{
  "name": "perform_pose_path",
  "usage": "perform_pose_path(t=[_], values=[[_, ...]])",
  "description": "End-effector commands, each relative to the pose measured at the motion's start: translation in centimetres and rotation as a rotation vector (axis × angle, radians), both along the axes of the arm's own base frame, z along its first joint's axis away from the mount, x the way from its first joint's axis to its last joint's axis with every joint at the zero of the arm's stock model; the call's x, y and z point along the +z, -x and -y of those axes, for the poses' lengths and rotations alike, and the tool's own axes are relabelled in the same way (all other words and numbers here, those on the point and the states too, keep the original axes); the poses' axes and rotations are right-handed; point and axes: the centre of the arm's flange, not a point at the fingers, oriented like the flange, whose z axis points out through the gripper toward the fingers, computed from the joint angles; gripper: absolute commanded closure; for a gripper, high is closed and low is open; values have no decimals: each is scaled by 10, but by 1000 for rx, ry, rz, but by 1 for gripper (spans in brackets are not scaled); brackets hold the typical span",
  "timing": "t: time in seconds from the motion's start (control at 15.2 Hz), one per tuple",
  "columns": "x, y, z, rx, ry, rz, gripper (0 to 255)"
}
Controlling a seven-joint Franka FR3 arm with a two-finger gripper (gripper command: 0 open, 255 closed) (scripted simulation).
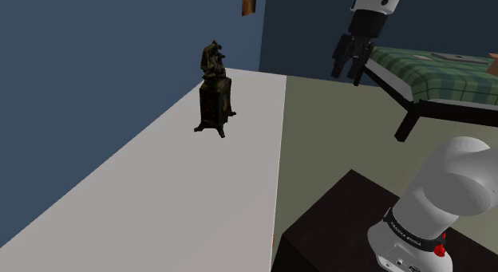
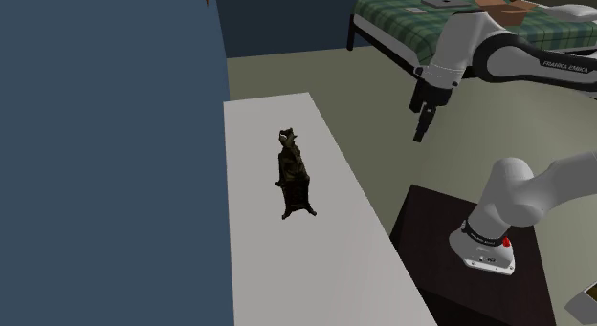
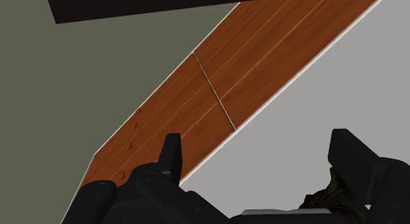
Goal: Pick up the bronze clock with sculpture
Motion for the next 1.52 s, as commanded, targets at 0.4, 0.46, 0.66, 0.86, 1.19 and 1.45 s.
perform_pose_path(t=[0.4,0.46,0.66,0.86,1.19,1.45], values=[[-8,-22,-75,-156,27,83,0],[-9,-27,-88,-182,31,97,0],[-13,-43,-123,-259,44,139,0],[-17,-62,-157,-337,57,181,0],[-21,-101,-211,-467,80,251,0],[-24,-136,-249,-571,97,306,0]])
